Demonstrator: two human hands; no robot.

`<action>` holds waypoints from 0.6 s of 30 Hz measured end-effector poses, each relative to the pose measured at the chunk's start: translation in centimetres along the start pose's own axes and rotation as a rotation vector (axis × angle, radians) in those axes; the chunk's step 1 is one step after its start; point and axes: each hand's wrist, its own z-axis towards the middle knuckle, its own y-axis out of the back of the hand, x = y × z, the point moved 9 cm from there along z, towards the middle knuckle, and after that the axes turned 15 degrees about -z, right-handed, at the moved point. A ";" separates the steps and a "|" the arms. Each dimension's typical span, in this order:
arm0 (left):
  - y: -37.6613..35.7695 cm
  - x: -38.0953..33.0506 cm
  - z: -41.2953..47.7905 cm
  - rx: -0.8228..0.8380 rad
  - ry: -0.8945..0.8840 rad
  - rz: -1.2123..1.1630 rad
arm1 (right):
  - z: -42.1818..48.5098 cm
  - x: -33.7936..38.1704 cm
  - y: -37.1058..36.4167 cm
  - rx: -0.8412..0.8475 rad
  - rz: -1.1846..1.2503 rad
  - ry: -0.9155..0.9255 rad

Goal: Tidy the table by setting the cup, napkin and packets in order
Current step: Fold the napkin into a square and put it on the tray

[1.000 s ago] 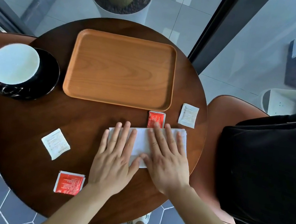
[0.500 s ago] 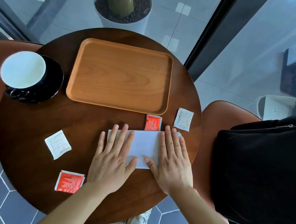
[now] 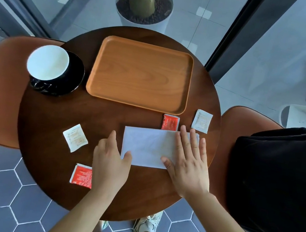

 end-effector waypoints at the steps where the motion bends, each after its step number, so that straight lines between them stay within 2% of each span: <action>1: 0.1 0.0 0.1 0.001 0.019 -0.022 | -0.1 0.7 1.0 -0.058 0.066 0.018; 4: 0.1 0.2 0.3 0.013 0.094 -0.104 | 0.0 3.3 3.5 -0.171 0.460 0.000; 7: -0.2 0.9 0.2 0.032 0.165 -0.210 | 1.3 5.4 4.4 -0.153 0.831 -0.088; 11: -0.2 1.9 0.4 0.014 0.236 -0.339 | 3.1 7.4 4.1 -0.108 1.004 -0.148; 14: -0.3 2.5 0.6 -0.003 0.287 -0.447 | 3.3 7.3 1.8 -0.009 1.124 -0.266; 18: -0.5 2.9 0.6 0.000 0.317 -0.526 | 3.0 6.6 0.5 0.015 1.246 -0.346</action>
